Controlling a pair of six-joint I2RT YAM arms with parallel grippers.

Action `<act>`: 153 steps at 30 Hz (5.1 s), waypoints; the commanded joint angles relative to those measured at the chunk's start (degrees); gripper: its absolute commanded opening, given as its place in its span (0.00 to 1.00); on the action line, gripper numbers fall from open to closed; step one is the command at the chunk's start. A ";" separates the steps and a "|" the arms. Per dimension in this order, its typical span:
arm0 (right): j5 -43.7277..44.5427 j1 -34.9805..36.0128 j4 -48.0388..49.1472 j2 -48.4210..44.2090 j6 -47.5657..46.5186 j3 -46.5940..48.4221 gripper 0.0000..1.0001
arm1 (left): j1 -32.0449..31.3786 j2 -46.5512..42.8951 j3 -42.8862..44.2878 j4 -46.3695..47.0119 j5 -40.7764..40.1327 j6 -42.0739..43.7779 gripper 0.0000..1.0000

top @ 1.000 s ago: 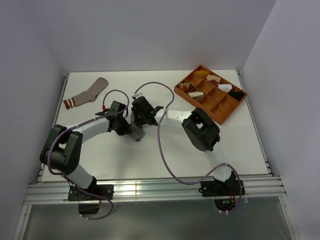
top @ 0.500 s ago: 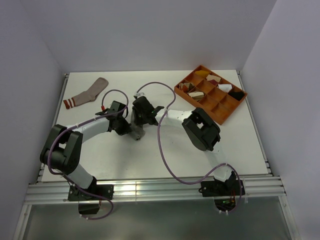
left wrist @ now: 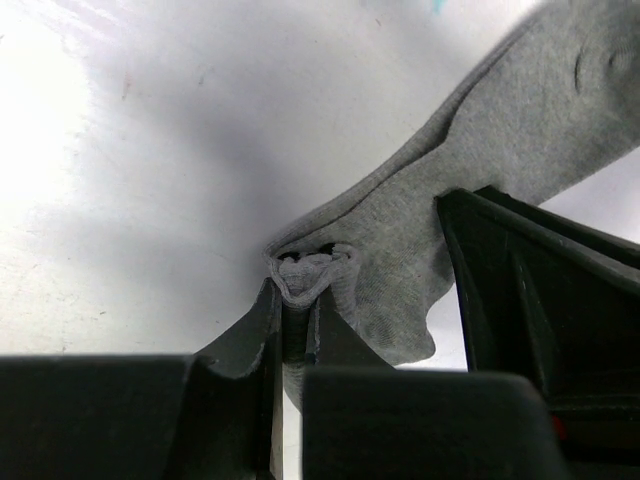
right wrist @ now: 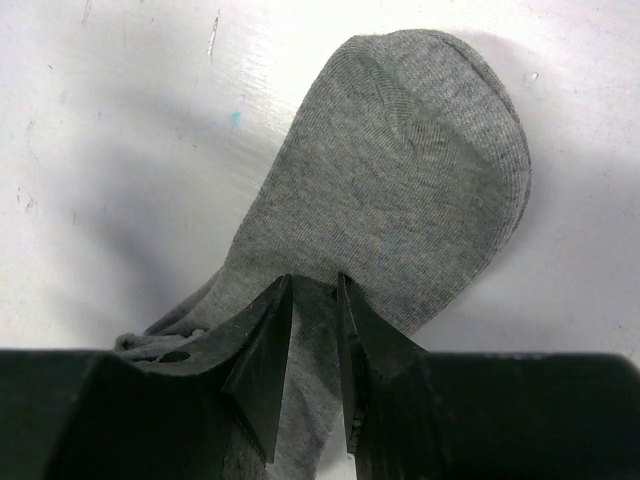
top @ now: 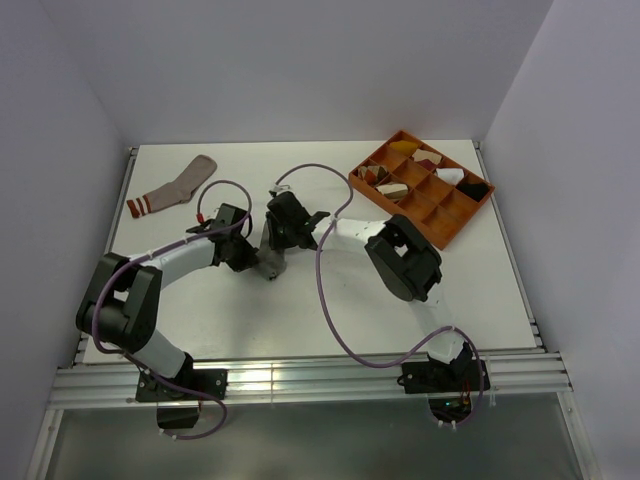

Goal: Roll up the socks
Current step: Roll the sock at the center of the board.

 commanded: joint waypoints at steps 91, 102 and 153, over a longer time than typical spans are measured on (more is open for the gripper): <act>-42.90 -3.56 4.50 0.60 -14.50 -5.48 0.00 | 3.63 -21.29 -24.56 27.78 2.31 -2.07 0.79; -46.51 -5.67 5.65 2.28 -12.13 -5.04 0.00 | 3.63 -15.84 -25.18 31.48 -0.23 -5.50 0.76; -5.83 7.23 35.70 -23.48 -32.85 -32.47 0.68 | -2.08 5.96 8.04 -6.93 -3.49 16.38 0.00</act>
